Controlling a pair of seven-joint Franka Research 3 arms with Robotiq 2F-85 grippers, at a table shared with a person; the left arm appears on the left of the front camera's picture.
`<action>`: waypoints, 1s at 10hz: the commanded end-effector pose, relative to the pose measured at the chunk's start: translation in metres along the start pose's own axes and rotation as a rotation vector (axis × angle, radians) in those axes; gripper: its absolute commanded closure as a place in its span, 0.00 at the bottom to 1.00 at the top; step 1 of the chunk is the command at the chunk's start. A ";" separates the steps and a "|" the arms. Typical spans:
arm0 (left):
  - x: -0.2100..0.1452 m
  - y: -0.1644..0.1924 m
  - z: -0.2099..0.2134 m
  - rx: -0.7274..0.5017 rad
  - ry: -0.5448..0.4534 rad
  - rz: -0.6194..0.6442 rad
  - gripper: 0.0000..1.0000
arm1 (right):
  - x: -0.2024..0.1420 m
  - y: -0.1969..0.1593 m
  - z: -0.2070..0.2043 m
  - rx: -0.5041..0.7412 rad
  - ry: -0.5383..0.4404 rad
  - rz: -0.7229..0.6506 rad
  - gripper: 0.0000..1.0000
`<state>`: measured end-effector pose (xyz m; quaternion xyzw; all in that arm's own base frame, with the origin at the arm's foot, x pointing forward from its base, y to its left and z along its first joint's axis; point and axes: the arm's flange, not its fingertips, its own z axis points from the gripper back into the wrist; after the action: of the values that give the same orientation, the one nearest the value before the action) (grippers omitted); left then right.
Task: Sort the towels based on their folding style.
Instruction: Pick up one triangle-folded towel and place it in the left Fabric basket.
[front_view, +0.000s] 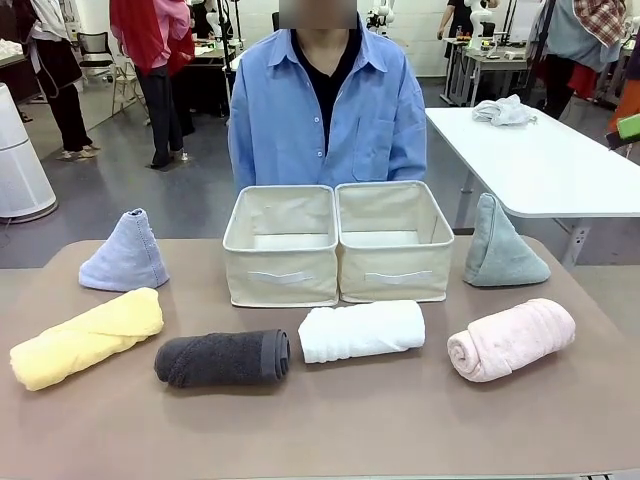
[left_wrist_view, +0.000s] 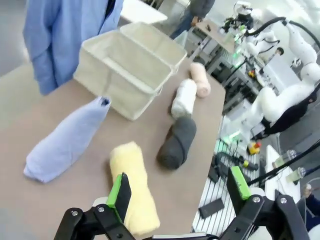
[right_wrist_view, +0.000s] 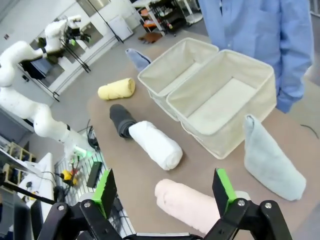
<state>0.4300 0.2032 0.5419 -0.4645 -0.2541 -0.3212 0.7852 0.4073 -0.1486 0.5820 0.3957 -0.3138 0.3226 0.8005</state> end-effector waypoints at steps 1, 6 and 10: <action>0.021 -0.005 0.018 0.054 0.064 -0.014 0.00 | 0.004 0.008 0.000 -0.010 -0.011 0.071 0.00; 0.030 -0.016 0.015 0.169 0.031 -0.124 0.00 | 0.005 0.021 0.018 -0.034 -0.042 0.114 0.00; 0.032 -0.025 0.015 0.222 -0.031 -0.274 0.00 | 0.001 0.021 0.016 -0.022 -0.024 0.125 0.00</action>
<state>0.4404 0.2056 0.5922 -0.3465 -0.3356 -0.3773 0.7905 0.3880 -0.1536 0.6052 0.3671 -0.3490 0.3537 0.7863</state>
